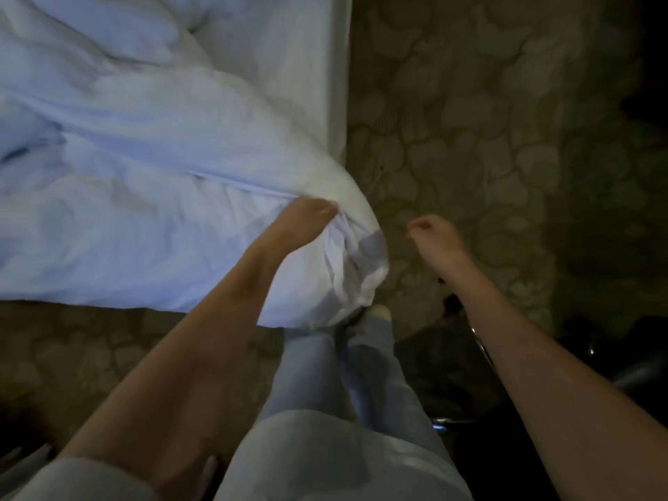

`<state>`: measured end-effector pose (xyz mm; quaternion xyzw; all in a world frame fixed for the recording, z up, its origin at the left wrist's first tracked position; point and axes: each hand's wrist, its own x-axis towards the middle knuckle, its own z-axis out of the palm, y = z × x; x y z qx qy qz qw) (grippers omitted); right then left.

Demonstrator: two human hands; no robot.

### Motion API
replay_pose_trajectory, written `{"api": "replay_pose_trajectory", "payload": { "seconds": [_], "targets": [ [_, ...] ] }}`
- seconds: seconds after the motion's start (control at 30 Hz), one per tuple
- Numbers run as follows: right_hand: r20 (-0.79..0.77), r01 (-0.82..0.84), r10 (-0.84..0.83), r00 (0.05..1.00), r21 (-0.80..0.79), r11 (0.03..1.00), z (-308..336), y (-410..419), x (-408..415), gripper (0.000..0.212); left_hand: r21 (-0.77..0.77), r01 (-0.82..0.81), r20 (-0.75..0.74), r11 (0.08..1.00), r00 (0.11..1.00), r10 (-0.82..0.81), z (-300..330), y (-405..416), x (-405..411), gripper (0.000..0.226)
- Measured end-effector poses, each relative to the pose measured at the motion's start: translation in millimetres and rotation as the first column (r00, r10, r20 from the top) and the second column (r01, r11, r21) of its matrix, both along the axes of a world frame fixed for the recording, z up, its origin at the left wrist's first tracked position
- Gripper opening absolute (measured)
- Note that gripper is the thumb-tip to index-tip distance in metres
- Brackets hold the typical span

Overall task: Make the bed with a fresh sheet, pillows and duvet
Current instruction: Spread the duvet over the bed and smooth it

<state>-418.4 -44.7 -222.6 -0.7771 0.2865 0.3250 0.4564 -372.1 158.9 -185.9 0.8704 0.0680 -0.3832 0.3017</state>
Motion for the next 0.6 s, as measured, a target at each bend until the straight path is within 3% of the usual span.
{"api": "replay_pose_trajectory", "payload": {
  "seconds": [0.1,0.17,0.23,0.3,0.47,0.6],
  "targets": [
    [0.004,0.02,-0.02,1.0,0.03,0.999,14,0,10,0.014,0.043,-0.353,0.066,0.935,0.934,0.35,14,36,-3,0.029],
    [-0.032,-0.052,0.054,0.998,0.052,0.997,19,5,15,0.01,0.015,-0.609,0.047,0.793,0.793,0.608,12,63,3,0.035],
    [-0.028,-0.12,0.122,0.992,0.062,0.991,26,13,24,0.008,-0.037,-0.788,0.03,0.615,0.614,0.788,12,89,16,0.059],
    [-0.006,-0.15,0.151,0.989,0.072,0.986,32,22,38,0.009,-0.086,-0.86,0.035,0.503,0.502,0.864,7,112,29,0.087],
    [0.028,-0.309,0.308,0.951,0.049,0.95,48,69,99,0.008,-0.273,-0.927,-0.003,0.259,0.27,0.963,16,141,76,0.113],
    [0.055,-0.455,0.452,0.89,0.089,0.886,53,120,159,0.011,-0.306,-0.95,0.036,-0.068,-0.083,0.996,10,181,116,0.125]
  ]
}}
